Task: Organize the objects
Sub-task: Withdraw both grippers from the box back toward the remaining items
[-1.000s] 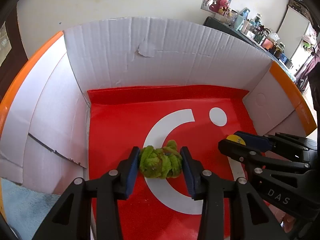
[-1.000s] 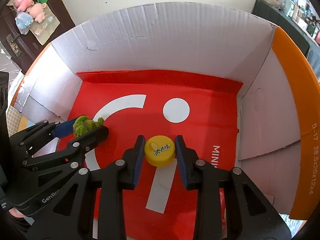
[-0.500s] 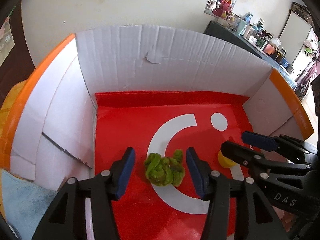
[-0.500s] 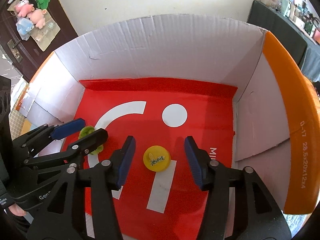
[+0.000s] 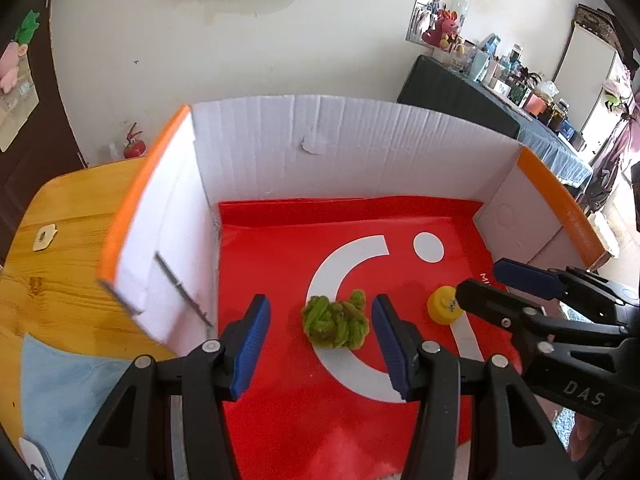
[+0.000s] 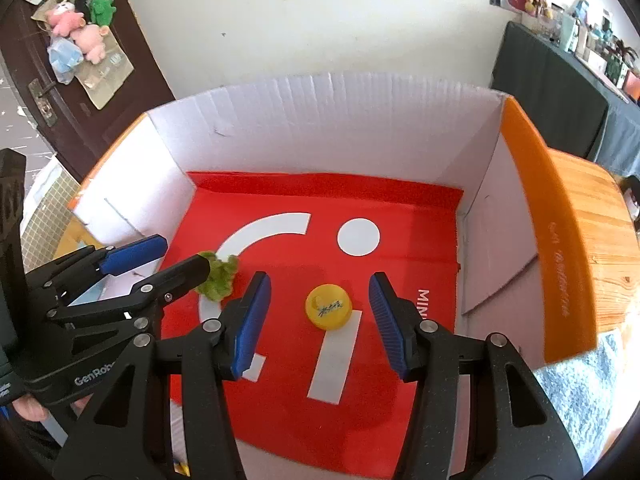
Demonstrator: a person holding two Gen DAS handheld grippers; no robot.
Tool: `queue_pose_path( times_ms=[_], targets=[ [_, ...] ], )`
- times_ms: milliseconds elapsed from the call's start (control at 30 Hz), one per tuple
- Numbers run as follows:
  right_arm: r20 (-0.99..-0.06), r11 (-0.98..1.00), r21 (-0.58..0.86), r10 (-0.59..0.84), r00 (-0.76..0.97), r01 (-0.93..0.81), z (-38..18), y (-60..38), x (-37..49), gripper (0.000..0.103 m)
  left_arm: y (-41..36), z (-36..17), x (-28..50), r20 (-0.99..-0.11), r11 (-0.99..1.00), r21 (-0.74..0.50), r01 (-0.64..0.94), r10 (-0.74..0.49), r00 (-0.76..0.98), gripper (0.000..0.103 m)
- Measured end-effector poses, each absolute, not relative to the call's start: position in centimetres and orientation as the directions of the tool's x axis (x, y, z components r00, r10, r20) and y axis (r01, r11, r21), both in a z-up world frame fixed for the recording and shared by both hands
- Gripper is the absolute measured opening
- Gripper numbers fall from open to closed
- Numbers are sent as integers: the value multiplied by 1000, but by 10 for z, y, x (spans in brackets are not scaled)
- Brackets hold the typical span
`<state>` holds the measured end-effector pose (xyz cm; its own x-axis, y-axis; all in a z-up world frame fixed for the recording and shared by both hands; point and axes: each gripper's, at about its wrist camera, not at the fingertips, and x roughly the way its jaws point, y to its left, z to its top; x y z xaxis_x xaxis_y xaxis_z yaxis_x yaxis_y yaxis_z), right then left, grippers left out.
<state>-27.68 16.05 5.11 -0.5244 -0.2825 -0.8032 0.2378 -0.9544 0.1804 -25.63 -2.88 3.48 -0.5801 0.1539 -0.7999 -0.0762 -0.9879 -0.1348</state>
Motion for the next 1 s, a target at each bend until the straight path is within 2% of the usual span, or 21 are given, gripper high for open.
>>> queue_pose_path(
  times_ms=[167,233,300,533,833,1000],
  targets=[
    [-771,-948,191,-306,-559,256,59,160,-263,50,-28,41,-246,-790,-988,-133,-80,155,-594,55],
    [-766,-947,186,-306,-565,262,61,160,-257,54,-26,43,-242,-786,-987,-135,-85,159,-597,57],
    [-760,-947,178,-304,-575,266,63,161,-251,62,-26,45,-237,-781,-987,-137,-86,161,-604,61],
    [-744,-948,167,-302,-597,271,63,166,-232,63,-28,48,-217,-768,-987,-138,-83,159,-620,63],
    [-725,-944,162,-311,-614,287,68,164,-213,73,-30,50,-198,-751,-988,-139,-67,150,-644,78],
    [-715,-943,159,-315,-624,294,70,163,-201,80,-30,53,-189,-742,-988,-135,-73,150,-653,81]
  ],
)
